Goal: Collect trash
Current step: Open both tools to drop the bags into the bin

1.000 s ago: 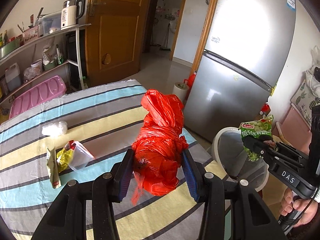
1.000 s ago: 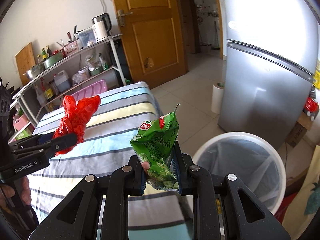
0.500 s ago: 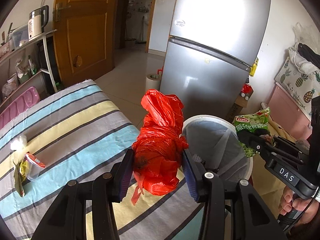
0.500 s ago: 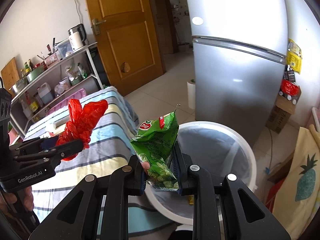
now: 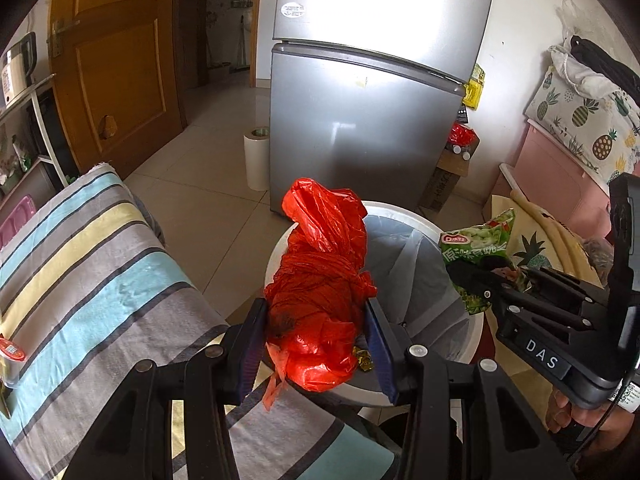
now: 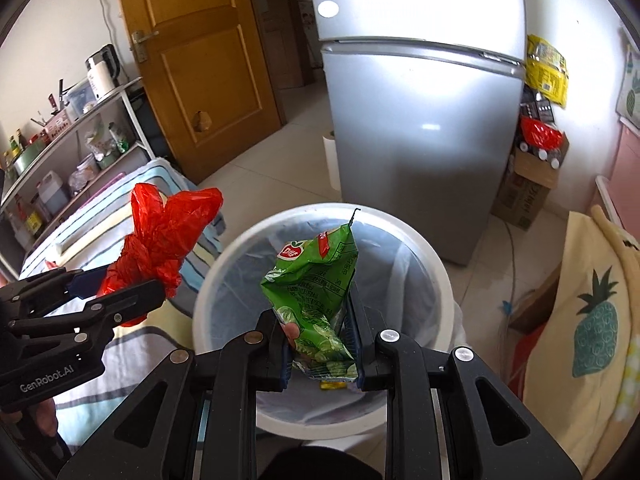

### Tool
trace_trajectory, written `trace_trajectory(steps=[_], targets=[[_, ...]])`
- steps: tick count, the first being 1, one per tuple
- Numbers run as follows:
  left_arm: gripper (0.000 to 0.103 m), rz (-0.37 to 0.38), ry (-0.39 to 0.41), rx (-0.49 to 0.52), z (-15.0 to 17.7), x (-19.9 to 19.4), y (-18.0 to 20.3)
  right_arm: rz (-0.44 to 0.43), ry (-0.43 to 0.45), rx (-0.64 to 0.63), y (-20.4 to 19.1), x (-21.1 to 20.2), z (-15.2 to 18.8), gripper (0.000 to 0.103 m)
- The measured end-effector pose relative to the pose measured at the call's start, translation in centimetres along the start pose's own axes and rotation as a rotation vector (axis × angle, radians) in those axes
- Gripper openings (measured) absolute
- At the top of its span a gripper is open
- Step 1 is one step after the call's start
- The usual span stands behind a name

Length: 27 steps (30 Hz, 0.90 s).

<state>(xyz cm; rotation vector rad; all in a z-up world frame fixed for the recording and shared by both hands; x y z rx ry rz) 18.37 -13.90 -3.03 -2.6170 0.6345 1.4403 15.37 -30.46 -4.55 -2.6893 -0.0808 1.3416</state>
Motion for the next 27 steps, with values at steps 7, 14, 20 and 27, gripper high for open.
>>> trace_trajectory(steps=[7, 14, 20, 27], targets=[[0.048, 0.001, -0.045, 0.006, -0.4, 2.3, 0.9, 0.035, -0.052, 0.006, 1.4, 1.9, 0.6, 0.024], [0.048, 0.005, -0.074, 0.0, -0.3, 3.4, 0.8, 0.054, -0.096, 0.014, 1.9, 3.2, 0.8, 0.027], [0.054, 0.001, -0.068, 0.004, -0.4, 3.4, 0.8, 0.053, -0.097, 0.011, 1.8, 3.3, 1.0, 0.045], [0.056, -0.006, -0.05, -0.016, -0.4, 2.4, 0.0, 0.058, -0.078, 0.001, 1.4, 2.9, 0.9, 0.053]])
Point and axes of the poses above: each gripper's, at about its wrist camera, not at the fingertips, and x roughly the way its jaws point, y to its right, z to its underside, the point moved 1 cm from there along x, roughly the way its jaws point, and after that the axes turned 6 degrees about -y, right-handed, at the moved point
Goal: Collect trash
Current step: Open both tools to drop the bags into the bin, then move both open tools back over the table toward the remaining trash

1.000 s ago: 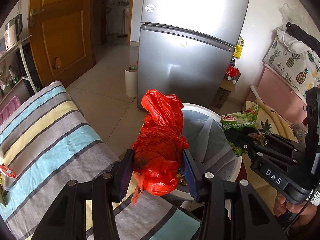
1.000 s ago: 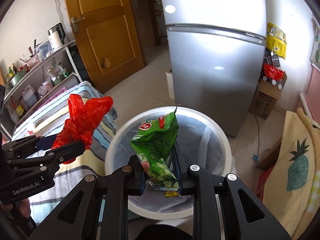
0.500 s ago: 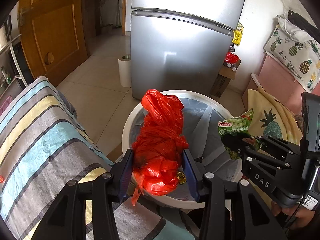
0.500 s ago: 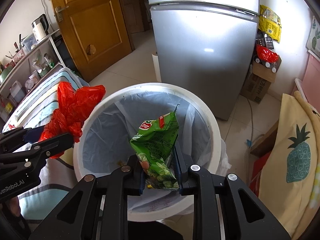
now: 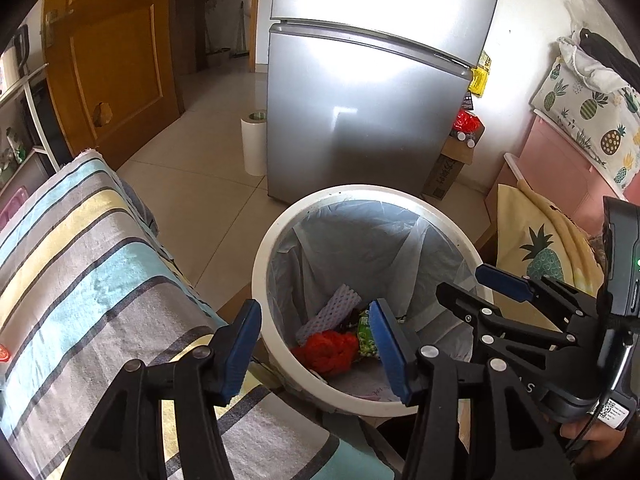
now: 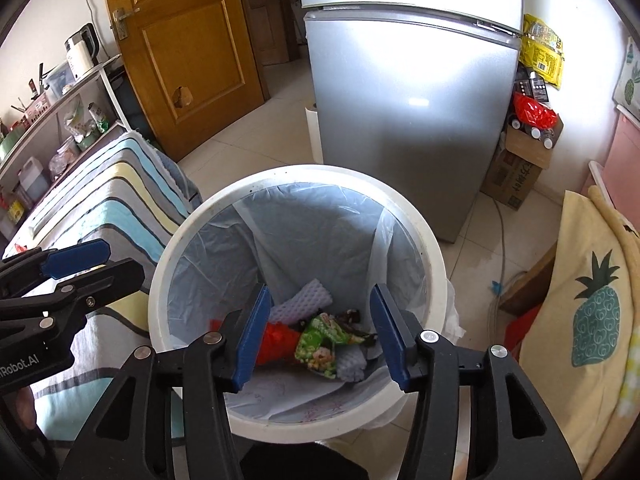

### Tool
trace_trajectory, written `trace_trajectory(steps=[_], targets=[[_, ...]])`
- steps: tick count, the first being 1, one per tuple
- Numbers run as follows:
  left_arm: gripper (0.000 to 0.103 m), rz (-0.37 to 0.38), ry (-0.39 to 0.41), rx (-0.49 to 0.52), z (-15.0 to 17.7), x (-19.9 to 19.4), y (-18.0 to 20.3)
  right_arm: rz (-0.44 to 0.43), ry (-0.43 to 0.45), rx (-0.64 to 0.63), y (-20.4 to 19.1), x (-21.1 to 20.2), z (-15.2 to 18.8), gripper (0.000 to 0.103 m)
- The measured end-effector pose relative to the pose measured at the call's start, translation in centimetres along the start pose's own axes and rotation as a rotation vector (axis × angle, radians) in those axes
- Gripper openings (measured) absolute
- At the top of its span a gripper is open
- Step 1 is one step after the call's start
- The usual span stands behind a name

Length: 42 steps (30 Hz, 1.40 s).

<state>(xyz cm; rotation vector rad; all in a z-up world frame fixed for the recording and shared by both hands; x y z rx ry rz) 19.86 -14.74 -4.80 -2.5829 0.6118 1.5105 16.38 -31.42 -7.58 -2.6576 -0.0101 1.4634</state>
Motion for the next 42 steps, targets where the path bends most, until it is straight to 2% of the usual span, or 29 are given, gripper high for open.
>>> trace_trajectory(steps=[23, 39, 42], targets=[[0.056, -0.066, 0.118, -0.115, 2.7, -7.1, -5.7, -0.067, 0.111, -0.056, -5.3, -4.2, -0.4, 0.053], [0.056, -0.169, 0.171, -0.29, 7.1, -11.7, -13.8, -0.168, 0.129, -0.157, -12.1, -4.6, -0.8, 0.053], [0.056, -0.206, 0.18, -0.325, 8.3, -12.6, -15.6, -0.188, 0.129, -0.186, -13.8, -4.4, -0.8, 0.053]])
Point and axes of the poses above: each gripper's, at about its wrist camera, not at the fingertips, and x roughly the way its jaws point, y to its right, z to its underside, the point moved 1 cm from there along x, roughly the way its jaws point, and after that the axes turned 6 degrees about -y, right-handed, at the moved point
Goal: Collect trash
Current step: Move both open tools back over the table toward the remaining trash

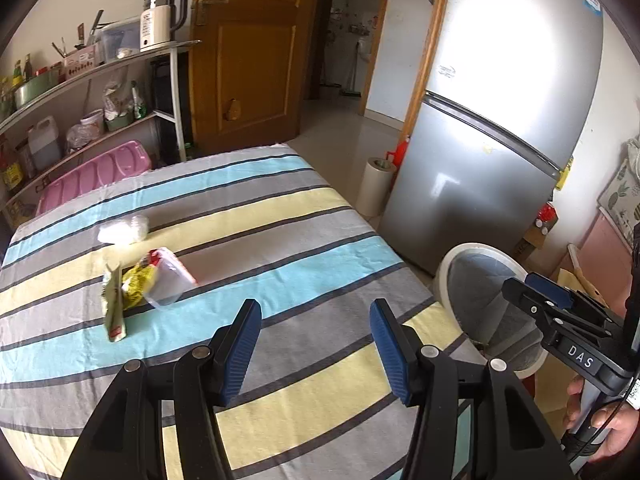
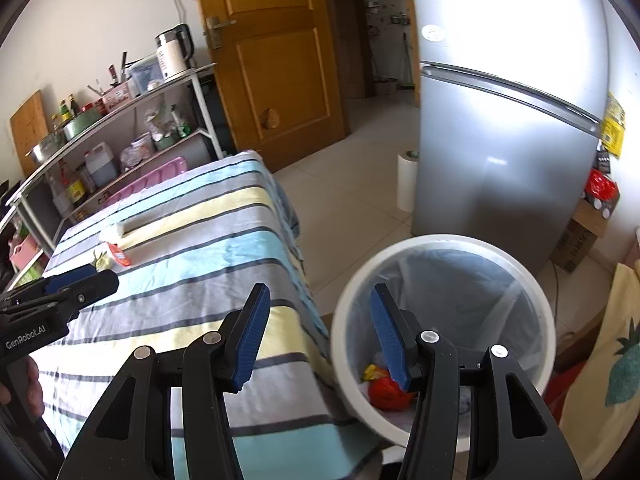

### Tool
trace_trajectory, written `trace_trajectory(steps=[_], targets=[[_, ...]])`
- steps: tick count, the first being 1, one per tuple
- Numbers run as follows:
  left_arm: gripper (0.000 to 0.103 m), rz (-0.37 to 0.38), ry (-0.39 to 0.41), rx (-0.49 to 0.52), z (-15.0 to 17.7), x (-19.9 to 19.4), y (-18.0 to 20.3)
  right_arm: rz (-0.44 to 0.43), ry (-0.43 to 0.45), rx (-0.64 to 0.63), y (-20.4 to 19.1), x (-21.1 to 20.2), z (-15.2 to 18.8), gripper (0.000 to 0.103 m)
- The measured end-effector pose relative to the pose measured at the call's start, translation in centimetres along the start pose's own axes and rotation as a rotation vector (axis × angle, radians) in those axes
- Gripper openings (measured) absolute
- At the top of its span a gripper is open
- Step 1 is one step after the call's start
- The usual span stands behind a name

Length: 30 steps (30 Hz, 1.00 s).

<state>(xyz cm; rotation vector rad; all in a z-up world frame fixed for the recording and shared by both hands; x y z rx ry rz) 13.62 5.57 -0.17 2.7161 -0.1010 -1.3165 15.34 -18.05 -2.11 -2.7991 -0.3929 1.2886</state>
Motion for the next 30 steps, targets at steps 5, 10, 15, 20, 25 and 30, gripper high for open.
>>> trace_trajectory(steps=[5, 10, 15, 20, 25, 30], targets=[[0.056, -0.036, 0.011, -0.08, 0.5, -1.1, -4.6, -0.039, -0.008, -0.036, -2.4, 1.0, -0.5, 0.053], [0.056, -0.072, 0.023, -0.159, 1.0, -2.2, -8.9, -0.074, -0.02, -0.086, -5.5, 2.0, -0.9, 0.053], [0.056, -0.121, 0.02, -0.216, 1.7, -2.9, -13.0, -0.11, -0.035, -0.153, -9.3, 3.1, -1.5, 0.053], [0.056, -0.148, 0.022, -0.251, 2.1, -3.4, -16.1, -0.158, -0.062, -0.203, -12.9, 4.6, -2.1, 0.054], [0.056, -0.154, 0.006, -0.287, 2.2, -3.1, -18.4, -0.21, -0.09, -0.238, -16.3, 6.2, -2.7, 0.055], [0.056, -0.151, 0.008, -0.304, 2.1, -2.7, -19.6, -0.255, -0.145, -0.226, -18.6, 8.3, -3.2, 0.055]])
Point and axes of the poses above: each gripper's, at about its wrist camera, not at the fingertips, and x roughly the way its jaws point, y to its right, z to its underside, the point moved 1 cm from there along x, roughly the way its jaws point, and after that the axes turned 6 degrees about -y, right-handed, at the moved point
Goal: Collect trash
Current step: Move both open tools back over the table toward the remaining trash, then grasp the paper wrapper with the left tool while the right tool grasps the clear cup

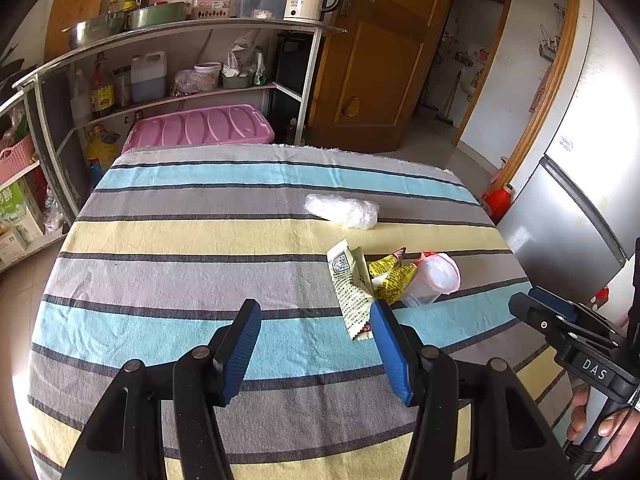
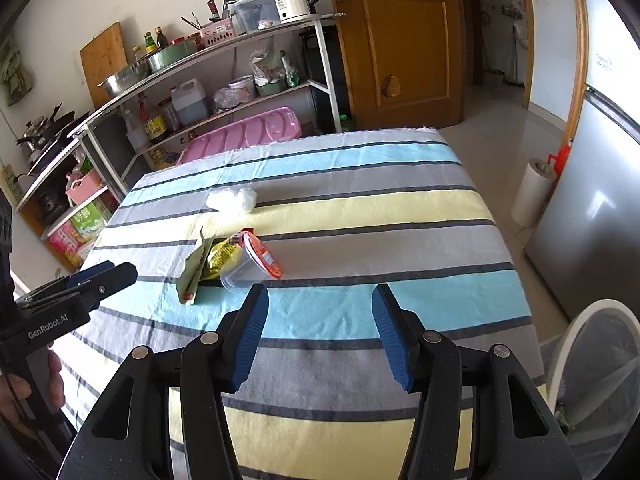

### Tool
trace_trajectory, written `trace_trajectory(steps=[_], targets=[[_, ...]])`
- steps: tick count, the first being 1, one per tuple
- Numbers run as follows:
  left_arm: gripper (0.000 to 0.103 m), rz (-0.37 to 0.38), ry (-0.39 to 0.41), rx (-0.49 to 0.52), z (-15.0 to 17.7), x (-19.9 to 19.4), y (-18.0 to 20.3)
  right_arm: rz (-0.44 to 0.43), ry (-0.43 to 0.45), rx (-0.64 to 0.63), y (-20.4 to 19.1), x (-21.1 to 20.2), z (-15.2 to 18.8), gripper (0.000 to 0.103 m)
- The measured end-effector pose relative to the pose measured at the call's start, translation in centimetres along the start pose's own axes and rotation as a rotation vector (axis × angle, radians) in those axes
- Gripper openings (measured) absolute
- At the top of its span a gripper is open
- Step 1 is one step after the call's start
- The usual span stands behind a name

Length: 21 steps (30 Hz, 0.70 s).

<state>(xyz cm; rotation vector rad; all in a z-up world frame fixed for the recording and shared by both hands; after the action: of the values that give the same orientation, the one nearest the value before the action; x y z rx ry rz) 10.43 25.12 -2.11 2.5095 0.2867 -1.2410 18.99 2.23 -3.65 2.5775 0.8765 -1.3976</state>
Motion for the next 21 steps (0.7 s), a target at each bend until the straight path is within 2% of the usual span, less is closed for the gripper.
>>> trace_trajectory(steps=[6, 14, 21], targets=[[0.056, -0.002, -0.004, 0.001, -0.5, 0.7, -0.4, -0.046, -0.026, 0.061, -1.3, 2.3, -1.2, 0.056], [0.057, 0.014, -0.012, -0.027, -1.4, 1.5, -1.4, -0.063, -0.064, 0.13, -2.5, 5.6, -2.1, 0.056], [0.057, 0.04, -0.039, -0.028, -1.3, 2.7, -1.3, -0.08, -0.097, 0.142, -3.2, 7.7, -3.0, 0.056]])
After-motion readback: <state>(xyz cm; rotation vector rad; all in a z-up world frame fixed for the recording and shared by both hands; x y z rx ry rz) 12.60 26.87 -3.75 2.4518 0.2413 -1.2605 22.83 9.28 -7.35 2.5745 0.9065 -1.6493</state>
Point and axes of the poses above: each gripper's, at about its wrist camera, not at the fingertips, and x roughly the way its jaws point, y to its right, z to its underside, the point moved 1 cm from there along x, roughly the way its jaws point, and after that the axes turned 6 degrees about -y, right-handed, at the moved point
